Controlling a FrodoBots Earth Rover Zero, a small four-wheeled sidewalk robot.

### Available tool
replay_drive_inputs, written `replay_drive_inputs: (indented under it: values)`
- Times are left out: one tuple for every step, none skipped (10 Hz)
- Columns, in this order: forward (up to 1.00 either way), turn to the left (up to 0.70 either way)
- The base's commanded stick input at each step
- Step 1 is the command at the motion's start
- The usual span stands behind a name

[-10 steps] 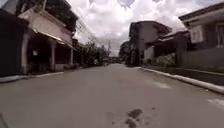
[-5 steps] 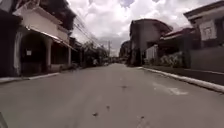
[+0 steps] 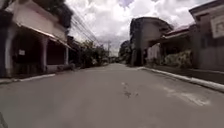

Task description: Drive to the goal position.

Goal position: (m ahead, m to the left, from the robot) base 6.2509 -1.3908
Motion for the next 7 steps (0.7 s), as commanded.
replay_drive_inputs:
  values:
    - [1.0,0.0]
    - [1.0,0.0]
    - [1.0,0.0]
    - [1.0,0.0]
    - [1.0,0.0]
    - [1.0,0.0]
    - [1.0,0.0]
